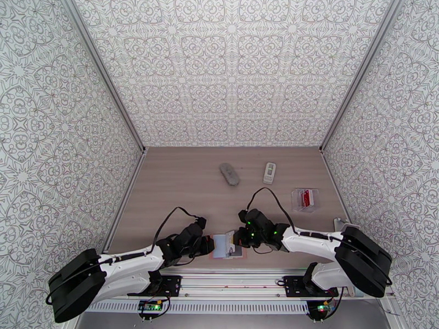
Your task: Put the credit cards into the card holder
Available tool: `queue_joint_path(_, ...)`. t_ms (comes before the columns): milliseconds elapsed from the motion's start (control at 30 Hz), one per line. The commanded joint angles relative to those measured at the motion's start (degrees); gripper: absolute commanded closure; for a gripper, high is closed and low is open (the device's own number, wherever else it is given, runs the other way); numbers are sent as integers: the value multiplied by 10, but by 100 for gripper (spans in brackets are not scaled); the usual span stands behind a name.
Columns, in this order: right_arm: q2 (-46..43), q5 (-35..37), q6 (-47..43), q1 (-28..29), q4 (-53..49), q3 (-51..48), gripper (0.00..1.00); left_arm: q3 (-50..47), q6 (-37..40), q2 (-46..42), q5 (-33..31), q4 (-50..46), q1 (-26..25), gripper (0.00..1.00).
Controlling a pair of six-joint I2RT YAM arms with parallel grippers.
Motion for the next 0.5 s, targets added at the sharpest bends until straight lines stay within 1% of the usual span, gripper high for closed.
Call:
queue_joint_path(0,13,-3,7,4,8,-9,100,10,9,5,-11,-39,-6,96)
queue_joint_path(100,19,-1,6,5,10,-12,100,16,14,-1,-12,-47,-6,90)
queue_joint_path(200,25,0,6,4,15,-15,100,24,21,-15,-15,-65,-7,88)
queue_joint_path(367,31,-1,9,3,22,-18,100,32,30,-41,-11,-80,-10,89)
queue_joint_path(467,32,-1,9,3,23,-20,100,31,31,-41,-12,-75,-17,91)
